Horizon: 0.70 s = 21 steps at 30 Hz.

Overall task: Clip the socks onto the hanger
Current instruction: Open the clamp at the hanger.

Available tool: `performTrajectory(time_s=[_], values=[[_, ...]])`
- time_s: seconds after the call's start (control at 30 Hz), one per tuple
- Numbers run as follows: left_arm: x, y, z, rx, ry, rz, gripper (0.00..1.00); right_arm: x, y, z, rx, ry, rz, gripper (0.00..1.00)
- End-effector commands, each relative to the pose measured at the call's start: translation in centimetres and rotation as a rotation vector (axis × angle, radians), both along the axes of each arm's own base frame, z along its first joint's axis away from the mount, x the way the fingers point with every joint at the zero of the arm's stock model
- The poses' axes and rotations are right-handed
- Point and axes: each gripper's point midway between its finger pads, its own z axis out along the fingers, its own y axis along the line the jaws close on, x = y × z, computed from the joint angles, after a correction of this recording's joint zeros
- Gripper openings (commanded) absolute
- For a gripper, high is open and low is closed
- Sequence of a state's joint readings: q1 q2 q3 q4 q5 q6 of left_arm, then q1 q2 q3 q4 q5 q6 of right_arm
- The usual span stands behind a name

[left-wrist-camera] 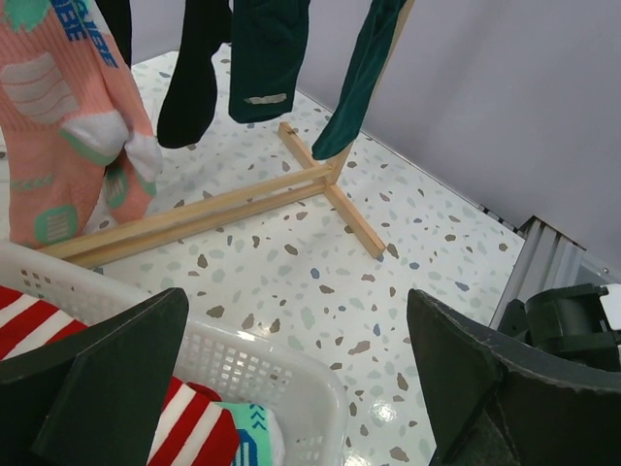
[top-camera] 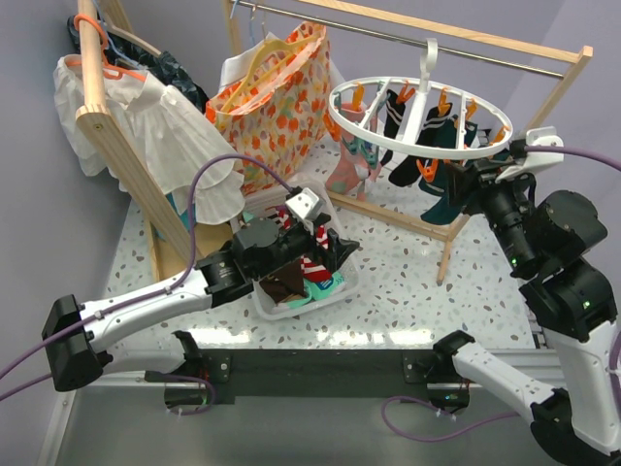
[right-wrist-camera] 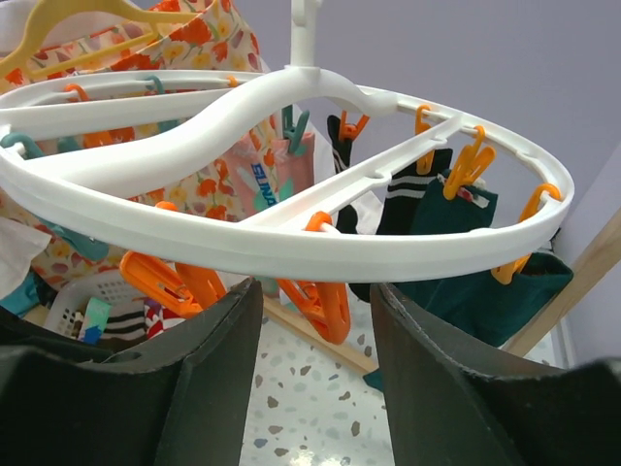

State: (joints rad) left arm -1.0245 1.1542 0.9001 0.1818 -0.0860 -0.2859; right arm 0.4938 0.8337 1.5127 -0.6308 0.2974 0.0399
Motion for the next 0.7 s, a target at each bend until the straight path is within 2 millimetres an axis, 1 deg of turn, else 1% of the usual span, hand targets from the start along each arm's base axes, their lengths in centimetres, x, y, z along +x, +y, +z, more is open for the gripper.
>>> performTrajectory(time_s=[0.0,0.13,0.2,0.3,0.43,0.53,0.57,0.63,0.67], values=[[0.3,-0.6,4.1,-0.086,-0.092,-0.001,1.00,0.5,0.2,1.7,0.013,-0.056,-0.004,0.50],[0.4,-1.0,4.4,-0.083,-0.097,-0.008,1.00,0.8,0.1,1.6,0.010,-0.063,-0.017,0.46],[0.5,-1.2,4.3,-0.082,-0.096,-0.013,1.00,0.9,0.0,1.5,0.010,-0.065,-0.023,0.45],[0.4,-1.5,4.7,-0.090,-0.110,-0.022,1.00,1.1,-0.2,1.3,0.004,-0.064,-0.039,0.42],[0.2,-1.7,5.4,-0.105,-0.135,-0.036,1.00,1.3,-0.5,1.0,0.002,-0.062,-0.062,0.36],[-0.1,-2.0,6.0,-0.123,-0.162,-0.052,1.00,1.5,-0.6,0.6,-0.002,-0.056,-0.069,0.29],[-0.2,-2.1,6.4,-0.133,-0.177,-0.056,1.00,1.4,-0.6,0.5,-0.001,-0.055,-0.071,0.24],[-0.4,-2.4,6.6,-0.136,-0.200,-0.068,1.00,1.5,-0.6,0.1,0.004,-0.047,-0.069,0.19],[-0.5,-2.4,7.0,-0.149,-0.217,-0.071,1.00,1.5,-0.5,0.0,0.004,-0.046,-0.063,0.18]])
